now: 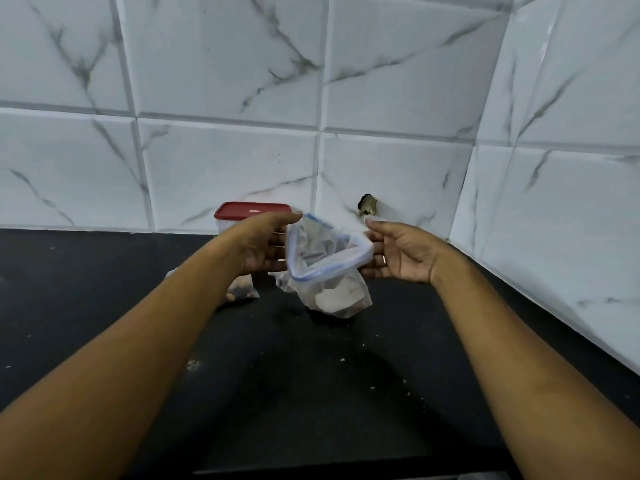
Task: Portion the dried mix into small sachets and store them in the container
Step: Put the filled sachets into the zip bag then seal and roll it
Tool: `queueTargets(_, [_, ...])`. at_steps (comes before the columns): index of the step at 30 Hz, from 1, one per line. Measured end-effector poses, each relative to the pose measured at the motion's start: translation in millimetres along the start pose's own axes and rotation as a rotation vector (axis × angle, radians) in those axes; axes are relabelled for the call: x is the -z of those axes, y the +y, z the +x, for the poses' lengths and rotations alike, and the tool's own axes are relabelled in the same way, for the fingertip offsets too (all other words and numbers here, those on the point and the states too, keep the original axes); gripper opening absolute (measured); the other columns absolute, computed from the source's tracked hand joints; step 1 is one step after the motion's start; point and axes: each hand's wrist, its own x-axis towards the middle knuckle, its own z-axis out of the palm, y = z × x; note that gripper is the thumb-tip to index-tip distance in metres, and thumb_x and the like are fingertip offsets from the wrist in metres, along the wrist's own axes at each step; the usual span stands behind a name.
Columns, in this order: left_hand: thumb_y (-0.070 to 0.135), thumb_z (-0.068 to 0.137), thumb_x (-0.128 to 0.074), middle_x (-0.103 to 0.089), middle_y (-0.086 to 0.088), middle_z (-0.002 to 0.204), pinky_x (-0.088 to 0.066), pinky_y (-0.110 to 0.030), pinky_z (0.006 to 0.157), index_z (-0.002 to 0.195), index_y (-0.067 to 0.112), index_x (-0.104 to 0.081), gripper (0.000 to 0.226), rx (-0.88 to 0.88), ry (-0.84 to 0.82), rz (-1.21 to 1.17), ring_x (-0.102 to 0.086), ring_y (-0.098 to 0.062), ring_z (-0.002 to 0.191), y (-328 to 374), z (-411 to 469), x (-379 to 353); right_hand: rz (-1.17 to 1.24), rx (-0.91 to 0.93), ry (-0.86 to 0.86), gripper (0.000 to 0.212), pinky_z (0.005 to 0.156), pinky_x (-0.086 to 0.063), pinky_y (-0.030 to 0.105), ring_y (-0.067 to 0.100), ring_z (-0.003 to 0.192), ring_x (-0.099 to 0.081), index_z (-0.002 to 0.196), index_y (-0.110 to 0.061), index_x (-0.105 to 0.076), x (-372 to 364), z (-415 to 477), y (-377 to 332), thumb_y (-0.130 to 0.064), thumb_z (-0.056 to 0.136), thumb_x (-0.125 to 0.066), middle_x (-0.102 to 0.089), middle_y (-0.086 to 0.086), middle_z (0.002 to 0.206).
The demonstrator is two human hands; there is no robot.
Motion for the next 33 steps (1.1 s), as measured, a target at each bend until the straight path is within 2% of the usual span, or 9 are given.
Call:
queueTargets(4, [0.033, 0.094, -0.072, -0.076, -0.011, 0.117, -0.058, -0.045, 0.092, 0.128, 0.005, -0.068, 0.045, 0.052, -0.066, -0.230, -0.073, -0.030, 0.106, 1.1, -1.9, 7.3, 0.222, 0.136, -0.204, 0.041, 0.081, -0.062, 0.040, 0.026, 0.088, -0.072, 0.132, -0.009, -0.054, -5.1, -5.3, -2.0, -0.013, 0.093, -0.066, -0.067, 0.016, 0.109])
queueTargets(7, [0.039, 0.096, -0.067, -0.076, -0.006, 0.111, -0.062, -0.039, 0.079, 0.115, 0.011, -0.071, 0.034, 0.050, -0.120, -0.334, -0.074, -0.025, 0.097, 0.0, -2.4, 9.9, 0.278, 0.188, -0.234, 0.052, 0.077, -0.062, 0.034, 0.022, 0.086, -0.072, 0.142, -0.007, -0.052, -10.3, -5.7, -1.2, -0.011, 0.092, -0.068, -0.059, 0.016, 0.130])
queueTargets(12, [0.036, 0.095, -0.070, -0.075, -0.006, 0.095, -0.064, -0.033, 0.064, 0.105, 0.011, -0.071, 0.026, 0.043, -0.102, -0.421, -0.076, -0.022, 0.079, -1.8, 0.6, 8.6, 0.380, 0.143, -0.053, 0.030, 0.064, -0.063, 0.030, 0.018, 0.068, -0.068, 0.108, -0.007, -0.067, -19.9, -4.0, -6.6, -0.020, 0.082, -0.076, -0.071, 0.007, 0.084])
queueTargets(16, [0.027, 0.089, -0.078, -0.074, -0.006, 0.086, -0.060, -0.026, 0.054, 0.102, 0.008, -0.069, 0.024, 0.040, -0.045, -0.438, -0.072, -0.017, 0.071, -4.6, 4.9, 11.6, 0.352, 0.124, 0.103, 0.009, 0.053, -0.057, 0.025, 0.015, 0.062, -0.061, 0.094, -0.011, -0.069, -21.2, -0.9, -7.8, -0.010, 0.088, -0.075, -0.064, 0.005, 0.077])
queueTargets(19, [0.015, 0.086, -0.079, -0.064, -0.007, 0.077, -0.054, -0.021, 0.048, 0.092, 0.008, -0.066, 0.016, 0.001, 0.121, -0.281, -0.058, -0.014, 0.061, -6.5, 8.4, 17.2, 0.100, 0.212, 0.304, 0.020, 0.043, -0.047, 0.021, 0.010, 0.047, -0.056, 0.096, -0.012, -0.066, -17.3, 2.7, -6.2, 0.007, 0.090, -0.066, -0.061, 0.007, 0.074])
queueTargets(21, [0.010, 0.087, -0.073, -0.061, -0.009, 0.074, -0.054, -0.028, 0.052, 0.083, 0.010, -0.062, 0.012, -0.164, 0.347, 0.064, -0.055, -0.018, 0.059, -9.7, 12.2, 26.5, -0.254, 0.347, 0.510, 0.025, 0.043, -0.042, 0.020, 0.011, 0.049, -0.055, 0.090, -0.013, -0.064, -10.7, 2.7, -4.2, 0.011, 0.083, -0.064, -0.061, 0.006, 0.073])
queueTargets(26, [0.018, 0.084, -0.066, -0.070, -0.007, 0.081, -0.063, -0.046, 0.076, 0.080, 0.016, -0.063, 0.005, -0.417, 0.591, 0.786, -0.070, -0.030, 0.075, -11.0, 8.7, 37.5, -1.001, 0.432, 0.752, 0.020, 0.065, -0.049, 0.034, 0.023, 0.073, -0.060, 0.100, -0.017, -0.058, -9.9, -0.4, -1.0, -0.006, 0.084, -0.058, -0.060, 0.000, 0.086])
queueTargets(30, [0.010, 0.094, -0.055, -0.061, -0.012, 0.092, -0.062, -0.040, 0.066, 0.091, 0.007, -0.060, 0.006, -0.254, 0.370, 0.419, -0.068, -0.029, 0.075, -1.5, 1.3, 29.1, -0.573, 0.230, 0.482, 0.012, 0.057, -0.055, 0.035, 0.021, 0.055, -0.060, 0.095, -0.005, -0.066, -17.9, -4.2, -5.8, -0.013, 0.094, -0.057, -0.061, 0.009, 0.072])
queueTargets(33, [0.018, 0.099, -0.061, -0.061, -0.014, 0.097, -0.062, -0.033, 0.057, 0.100, 0.007, -0.062, 0.011, -0.094, 0.206, 0.102, -0.068, -0.026, 0.074, 3.7, -5.8, 28.2, -0.348, 0.113, 0.206, 0.033, 0.064, -0.051, 0.031, 0.014, 0.060, -0.060, 0.094, -0.014, -0.069, -13.0, -9.6, -11.9, -0.047, 0.097, -0.066, -0.065, 0.004, 0.075])
